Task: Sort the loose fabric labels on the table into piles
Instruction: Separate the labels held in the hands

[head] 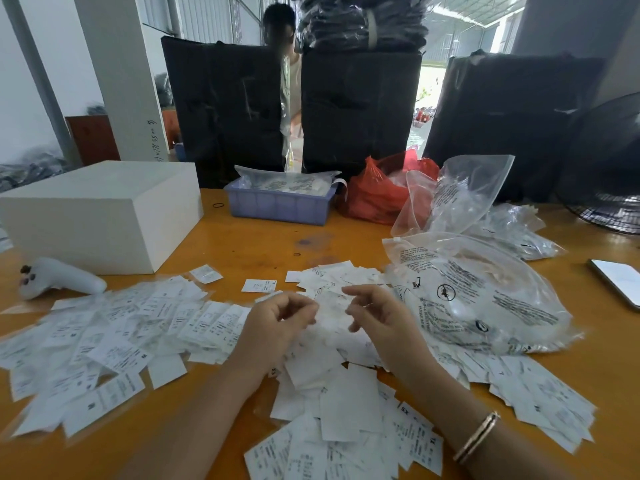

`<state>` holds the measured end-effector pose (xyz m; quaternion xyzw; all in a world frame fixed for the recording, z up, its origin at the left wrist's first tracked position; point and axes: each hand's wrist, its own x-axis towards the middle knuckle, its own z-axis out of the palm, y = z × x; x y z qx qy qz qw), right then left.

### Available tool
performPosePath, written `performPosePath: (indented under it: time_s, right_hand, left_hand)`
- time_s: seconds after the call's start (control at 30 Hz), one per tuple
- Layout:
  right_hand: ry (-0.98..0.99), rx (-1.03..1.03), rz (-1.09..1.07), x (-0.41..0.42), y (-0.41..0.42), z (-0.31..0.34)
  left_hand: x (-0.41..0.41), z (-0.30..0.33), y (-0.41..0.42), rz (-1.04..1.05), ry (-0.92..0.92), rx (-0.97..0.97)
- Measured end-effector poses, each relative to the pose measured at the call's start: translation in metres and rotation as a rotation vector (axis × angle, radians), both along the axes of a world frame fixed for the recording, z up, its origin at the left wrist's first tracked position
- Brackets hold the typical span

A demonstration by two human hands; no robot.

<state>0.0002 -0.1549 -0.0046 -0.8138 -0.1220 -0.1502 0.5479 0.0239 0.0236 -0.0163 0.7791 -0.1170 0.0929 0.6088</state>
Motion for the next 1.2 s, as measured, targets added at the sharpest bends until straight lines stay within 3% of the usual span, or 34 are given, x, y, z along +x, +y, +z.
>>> performPosePath:
  time_s: [0.07,0.17,0.23,0.37,0.43,0.47,0.6,0.67,1.07,1.2]
  right_hand:
    - [-0.088,-0.417,-0.067,-0.001,-0.007,0.000]
    - [-0.030,-0.935,-0.060,-0.004,-0.011,-0.007]
    - [-0.043,-1.062,-0.095,-0.006,-0.009,-0.008]
    - [-0.158,-1.116,-0.188,-0.007,-0.003,-0.006]
    - [-0.172,-1.029,-0.210,-0.006,-0.002,-0.006]
    - [-0.147,-0.887,-0.215,-0.005,-0.001,-0.005]
    - [0.249,0.186,-0.188,-0.005,-0.005,0.003]
    - [0.392,0.459,-0.133,-0.005,-0.008,0.004]
    - [0.321,0.725,0.052,-0.007,0.000,0.000]
    - [0.174,0.433,-0.082,-0.008,0.001,-0.004]
  left_hand:
    - [0.002,0.002,0.003,0.060,0.036,-0.118]
    - [0.004,0.003,0.006,0.088,0.053,-0.196]
    - [0.003,0.003,0.005,0.096,0.064,-0.201]
    - [0.002,0.002,0.003,0.091,0.079,-0.175]
    - [0.002,0.003,0.003,0.082,0.074,-0.160]
    - [0.001,0.004,0.004,0.079,0.076,-0.163]
    - [0.000,0.006,0.004,0.063,0.096,-0.176]
    - [0.000,0.006,0.003,0.044,0.113,-0.177]
    - [-0.008,0.009,-0.005,-0.071,0.126,-0.141]
    - [-0.009,0.009,-0.006,-0.076,0.116,-0.153]
